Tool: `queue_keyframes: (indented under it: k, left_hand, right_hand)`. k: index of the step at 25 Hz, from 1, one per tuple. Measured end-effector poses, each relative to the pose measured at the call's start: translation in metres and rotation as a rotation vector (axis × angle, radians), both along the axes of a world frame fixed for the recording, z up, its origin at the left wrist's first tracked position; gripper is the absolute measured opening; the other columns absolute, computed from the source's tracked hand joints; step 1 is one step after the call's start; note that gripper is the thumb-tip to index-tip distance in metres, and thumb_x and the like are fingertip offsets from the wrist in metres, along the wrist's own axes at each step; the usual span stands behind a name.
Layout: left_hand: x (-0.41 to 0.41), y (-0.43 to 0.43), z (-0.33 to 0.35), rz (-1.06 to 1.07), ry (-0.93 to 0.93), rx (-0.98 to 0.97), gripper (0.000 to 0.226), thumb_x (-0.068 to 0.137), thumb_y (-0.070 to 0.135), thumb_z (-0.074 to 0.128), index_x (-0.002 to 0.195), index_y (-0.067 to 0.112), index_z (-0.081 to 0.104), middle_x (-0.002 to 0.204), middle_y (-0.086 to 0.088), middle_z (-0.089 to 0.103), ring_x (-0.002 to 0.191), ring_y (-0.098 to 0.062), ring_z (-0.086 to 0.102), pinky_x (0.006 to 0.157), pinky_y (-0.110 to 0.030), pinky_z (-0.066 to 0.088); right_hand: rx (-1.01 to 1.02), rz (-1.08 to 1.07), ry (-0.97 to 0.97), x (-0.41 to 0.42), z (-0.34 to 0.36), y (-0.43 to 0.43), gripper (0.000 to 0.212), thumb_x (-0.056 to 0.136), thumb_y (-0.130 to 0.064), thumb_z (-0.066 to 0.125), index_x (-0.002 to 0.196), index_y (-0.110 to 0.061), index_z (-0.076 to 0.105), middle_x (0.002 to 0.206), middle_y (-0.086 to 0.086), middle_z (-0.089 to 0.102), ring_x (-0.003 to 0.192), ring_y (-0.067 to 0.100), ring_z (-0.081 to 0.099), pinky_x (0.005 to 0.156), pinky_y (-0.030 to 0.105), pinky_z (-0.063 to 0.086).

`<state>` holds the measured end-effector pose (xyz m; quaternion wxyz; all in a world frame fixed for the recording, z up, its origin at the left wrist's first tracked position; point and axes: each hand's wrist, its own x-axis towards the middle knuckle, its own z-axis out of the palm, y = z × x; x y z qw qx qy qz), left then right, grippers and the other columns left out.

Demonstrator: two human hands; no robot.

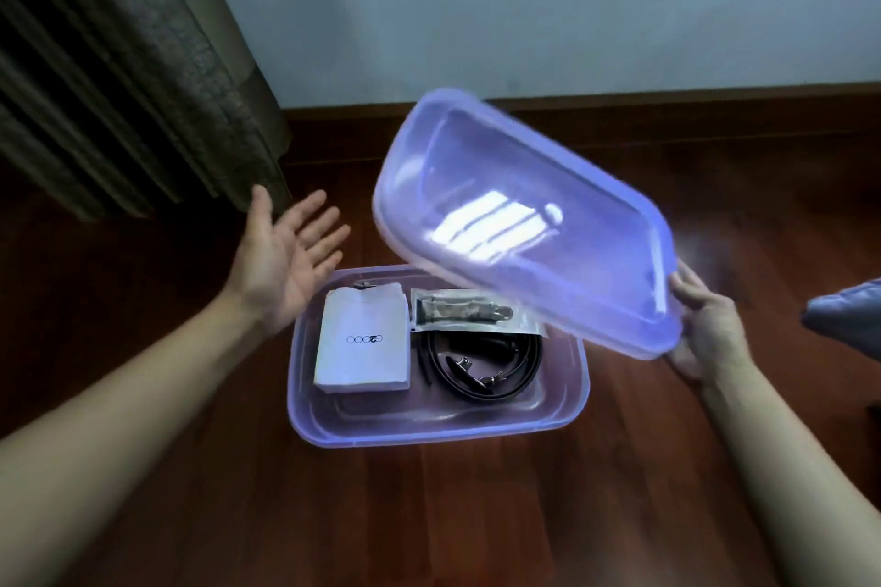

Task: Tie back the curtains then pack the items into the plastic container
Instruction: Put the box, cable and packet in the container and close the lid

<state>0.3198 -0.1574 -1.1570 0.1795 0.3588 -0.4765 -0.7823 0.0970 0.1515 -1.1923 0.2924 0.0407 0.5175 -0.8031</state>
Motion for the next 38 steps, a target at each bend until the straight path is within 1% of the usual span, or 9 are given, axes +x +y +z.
queue_keyframes:
  k: [3,6,11,18,22,25,28,31,38]
  left_hand:
    - [0.008,0.025,0.006,-0.075,-0.034,-0.112,0.047,0.099,0.045,0.023,0.137,0.023,0.041,0.136,0.008,0.053,0.117,-0.005,0.053,0.097,-0.024,0.043]
    - [0.027,0.053,-0.019,0.005,-0.225,-0.326,0.051,0.099,0.025,0.039,0.148,0.022,0.021,0.152,0.008,0.027,0.134,-0.005,0.033,0.111,-0.027,0.028]
    - [0.064,0.053,-0.058,-0.081,-0.457,-0.489,0.053,0.101,0.028,0.035,0.149,0.025,0.013,0.158,0.009,0.007,0.145,-0.006,0.002,0.12,-0.033,0.004]
    - [0.066,0.043,-0.071,-0.081,-0.476,-0.453,0.047,0.1,0.021,0.039,0.145,0.019,0.026,0.146,0.001,0.036,0.132,-0.017,0.037,0.107,-0.031,0.028]
    - [0.066,0.033,-0.066,-0.036,-0.708,-0.477,0.041,0.076,0.04,0.039,0.113,0.024,0.041,0.102,-0.001,0.057,0.09,-0.024,0.055,0.075,-0.035,0.042]
    - [0.057,0.031,-0.064,-0.008,-0.773,-0.476,0.024,0.088,0.035,0.037,0.107,0.02,0.038,0.088,-0.001,0.054,0.077,-0.023,0.053,0.07,-0.037,0.042]
    - [0.042,0.022,-0.064,0.054,-0.673,-0.359,0.029,0.096,0.04,0.033,0.116,0.019,0.036,0.107,-0.004,0.052,0.093,-0.024,0.052,0.084,-0.04,0.042]
    - [0.035,0.011,-0.071,-0.029,-0.584,-0.384,0.043,0.101,0.04,0.026,0.138,0.021,0.034,0.138,-0.002,0.042,0.126,-0.022,0.043,0.1,-0.034,0.035]
    - [0.028,0.006,-0.078,-0.043,-0.693,-0.469,0.04,0.1,0.034,0.024,0.123,0.011,0.048,0.122,-0.014,0.054,0.108,-0.029,0.052,0.086,-0.035,0.037]
  right_hand:
    - [0.102,0.143,-0.02,0.023,-0.004,-0.018,0.036,0.071,-0.007,0.062,0.104,-0.017,0.069,0.087,-0.001,0.076,0.076,0.015,0.072,0.063,0.028,0.059]
    - [0.291,0.128,0.039,0.037,-0.014,-0.024,0.041,0.091,0.004,0.04,0.123,-0.018,0.056,0.08,-0.008,0.075,0.07,0.008,0.07,0.061,0.02,0.057]
    - [0.535,0.172,0.198,0.061,-0.03,-0.023,0.047,0.092,0.008,0.04,0.135,-0.008,0.048,0.126,0.004,0.057,0.11,0.018,0.055,0.098,0.031,0.041]
    - [0.672,0.208,0.287,0.071,-0.047,-0.03,0.048,0.094,0.001,0.043,0.141,-0.007,0.039,0.144,0.004,0.045,0.131,0.019,0.042,0.113,0.036,0.03]
    - [0.807,0.239,0.34,0.078,-0.046,-0.03,0.038,0.093,-0.013,0.043,0.13,-0.018,0.045,0.125,0.004,0.056,0.107,0.02,0.052,0.09,0.031,0.038]
    - [0.882,0.28,0.38,0.07,-0.041,-0.037,0.035,0.093,-0.031,0.049,0.123,-0.014,0.043,0.124,0.009,0.056,0.1,0.02,0.05,0.083,0.029,0.035]
    - [0.852,0.35,0.372,0.054,-0.038,-0.042,0.056,0.092,-0.047,0.047,0.139,-0.021,0.032,0.143,0.005,0.043,0.12,0.02,0.047,0.096,0.029,0.033]
    - [0.786,0.451,0.46,0.052,-0.038,-0.049,0.056,0.096,-0.04,0.045,0.145,-0.024,0.025,0.148,-0.002,0.036,0.127,0.008,0.037,0.103,0.022,0.025]
    - [0.76,0.416,0.453,0.047,-0.045,-0.052,0.041,0.097,-0.027,0.047,0.136,-0.023,0.035,0.13,-0.003,0.048,0.116,0.013,0.047,0.097,0.026,0.033]
